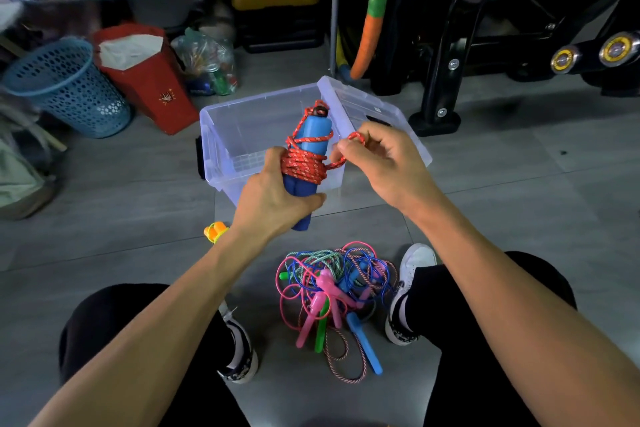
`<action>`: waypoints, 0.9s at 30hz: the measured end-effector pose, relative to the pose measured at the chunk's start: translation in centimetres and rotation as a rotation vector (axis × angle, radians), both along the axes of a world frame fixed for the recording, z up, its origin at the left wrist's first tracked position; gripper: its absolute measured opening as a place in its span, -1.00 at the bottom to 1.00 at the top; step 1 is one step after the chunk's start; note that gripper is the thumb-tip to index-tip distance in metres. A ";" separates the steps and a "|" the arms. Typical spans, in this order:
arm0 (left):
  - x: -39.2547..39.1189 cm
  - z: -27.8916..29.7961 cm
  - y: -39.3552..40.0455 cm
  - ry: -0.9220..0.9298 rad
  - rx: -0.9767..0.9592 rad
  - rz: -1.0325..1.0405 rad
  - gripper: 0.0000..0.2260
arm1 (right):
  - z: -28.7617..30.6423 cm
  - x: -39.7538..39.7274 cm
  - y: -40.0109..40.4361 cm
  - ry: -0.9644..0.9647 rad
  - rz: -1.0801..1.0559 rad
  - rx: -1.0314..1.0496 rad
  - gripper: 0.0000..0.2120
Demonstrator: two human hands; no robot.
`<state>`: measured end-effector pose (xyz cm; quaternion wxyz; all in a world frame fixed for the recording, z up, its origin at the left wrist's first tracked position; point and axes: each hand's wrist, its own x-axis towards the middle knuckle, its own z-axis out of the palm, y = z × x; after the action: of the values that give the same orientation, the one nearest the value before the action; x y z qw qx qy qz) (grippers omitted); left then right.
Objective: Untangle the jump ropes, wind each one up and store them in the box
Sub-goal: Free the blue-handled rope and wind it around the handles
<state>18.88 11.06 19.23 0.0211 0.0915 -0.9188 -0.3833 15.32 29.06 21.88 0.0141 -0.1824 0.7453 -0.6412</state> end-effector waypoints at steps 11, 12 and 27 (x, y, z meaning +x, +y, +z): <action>1.0 0.7 1.8 0.018 -0.176 0.046 -0.30 | -0.8 1.0 -2.5 0.101 -0.143 0.155 -0.81; 1.2 0.6 2.1 0.044 -0.213 0.044 -0.28 | -0.9 1.0 -2.7 0.132 -0.203 0.159 -0.84; 1.6 1.9 2.8 0.334 0.497 0.148 -0.58 | -0.9 -0.2 -2.3 0.683 -0.564 0.218 -0.90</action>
<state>20.47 13.84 21.17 0.1765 0.0962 -0.7717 -0.6034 15.16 26.75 21.00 -0.3886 -0.1708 0.7910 -0.4406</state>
